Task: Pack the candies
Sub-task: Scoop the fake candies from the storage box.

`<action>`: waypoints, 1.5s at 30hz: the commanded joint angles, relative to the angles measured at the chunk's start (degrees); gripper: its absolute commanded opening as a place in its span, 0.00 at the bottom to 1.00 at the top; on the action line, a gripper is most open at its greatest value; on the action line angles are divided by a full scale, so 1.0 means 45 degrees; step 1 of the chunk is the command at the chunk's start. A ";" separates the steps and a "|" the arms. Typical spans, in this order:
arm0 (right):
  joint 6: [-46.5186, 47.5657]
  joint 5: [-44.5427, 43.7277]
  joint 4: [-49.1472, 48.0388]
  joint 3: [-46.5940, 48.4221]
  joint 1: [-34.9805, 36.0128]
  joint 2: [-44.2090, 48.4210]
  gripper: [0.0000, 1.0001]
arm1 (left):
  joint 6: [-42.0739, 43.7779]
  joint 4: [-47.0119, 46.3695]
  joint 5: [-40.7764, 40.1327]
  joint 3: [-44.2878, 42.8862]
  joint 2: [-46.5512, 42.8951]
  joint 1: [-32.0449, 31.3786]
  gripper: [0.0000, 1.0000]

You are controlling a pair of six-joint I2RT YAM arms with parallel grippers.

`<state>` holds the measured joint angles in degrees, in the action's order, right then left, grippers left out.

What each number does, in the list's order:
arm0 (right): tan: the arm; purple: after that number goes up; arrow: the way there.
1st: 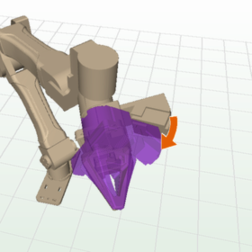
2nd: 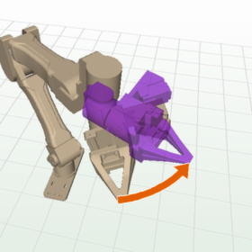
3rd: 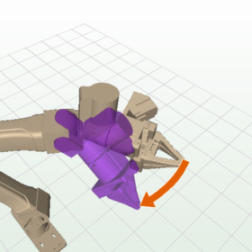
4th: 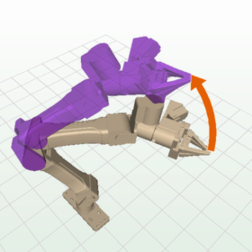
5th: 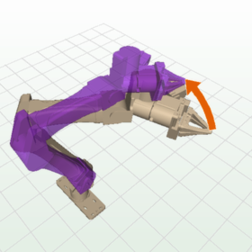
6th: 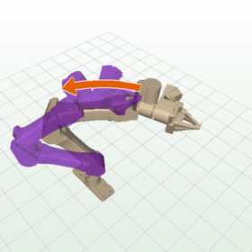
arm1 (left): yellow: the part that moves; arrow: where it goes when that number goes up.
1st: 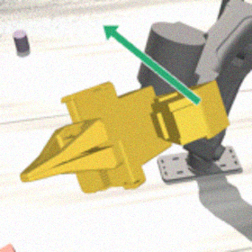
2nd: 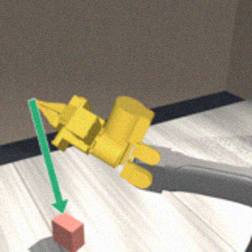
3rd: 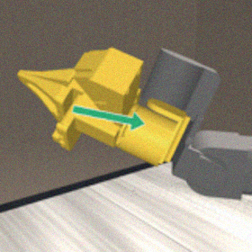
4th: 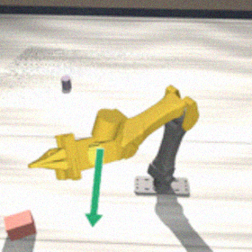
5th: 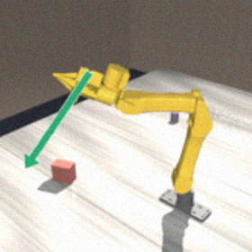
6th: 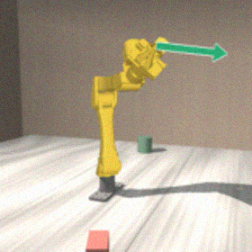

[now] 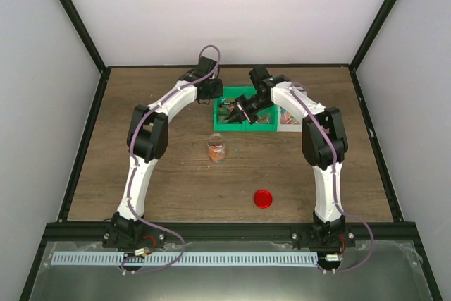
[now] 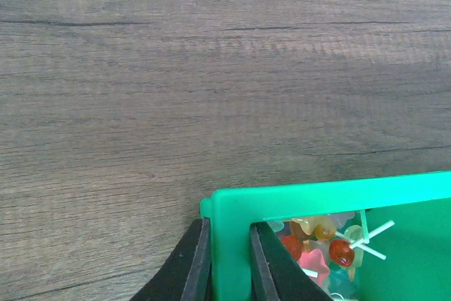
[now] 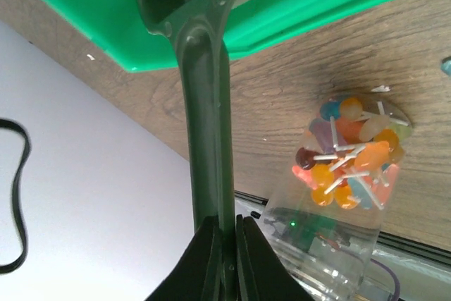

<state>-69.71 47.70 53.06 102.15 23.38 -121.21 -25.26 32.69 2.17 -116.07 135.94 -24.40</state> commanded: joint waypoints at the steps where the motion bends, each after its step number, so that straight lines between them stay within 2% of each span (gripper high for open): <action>1: -0.0621 -0.0179 -0.0638 -0.0812 -0.0072 -0.0480 0.01 | -0.0343 0.2503 0.0843 0.0804 0.1762 0.0062 0.04; 8: -0.0676 -0.0706 -0.2610 -0.1136 -0.0155 -0.1276 0.01 | -0.0381 0.2512 0.1001 0.0891 0.1896 0.0016 0.04; 13: -0.0546 -0.1360 -0.3545 -0.1434 -0.0262 -0.0870 0.01 | -0.0403 0.2378 0.1008 0.1189 0.1682 0.0005 0.04; 18: 0.0253 -0.1427 -0.3714 -0.1555 -0.0297 -0.0998 0.01 | -0.0478 0.2316 0.1196 0.1243 0.1797 -0.0060 0.11; 25: -0.0244 -0.1395 -0.4482 -0.3113 0.0276 0.0703 0.01 | -0.0511 0.2307 0.1269 0.1167 0.1924 -0.0104 0.12; 29: -0.0329 -0.1583 -0.4137 -0.2999 0.0573 0.1054 0.01 | -0.0520 0.2310 0.1299 0.1172 0.1959 -0.0122 0.12; 33: -0.0127 -0.1615 -0.4040 -0.3225 0.0502 0.0779 0.01 | -0.0520 0.2317 0.1322 0.1219 0.1931 -0.0121 0.12; 45: 0.1509 -0.2467 -0.5680 -0.3549 -0.0401 -0.0736 0.01 | -0.0481 0.2210 0.1314 0.1590 0.1648 -0.0104 0.12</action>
<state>-64.82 42.46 29.36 87.59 23.24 -119.15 -25.28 28.80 3.03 -114.50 136.00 -23.88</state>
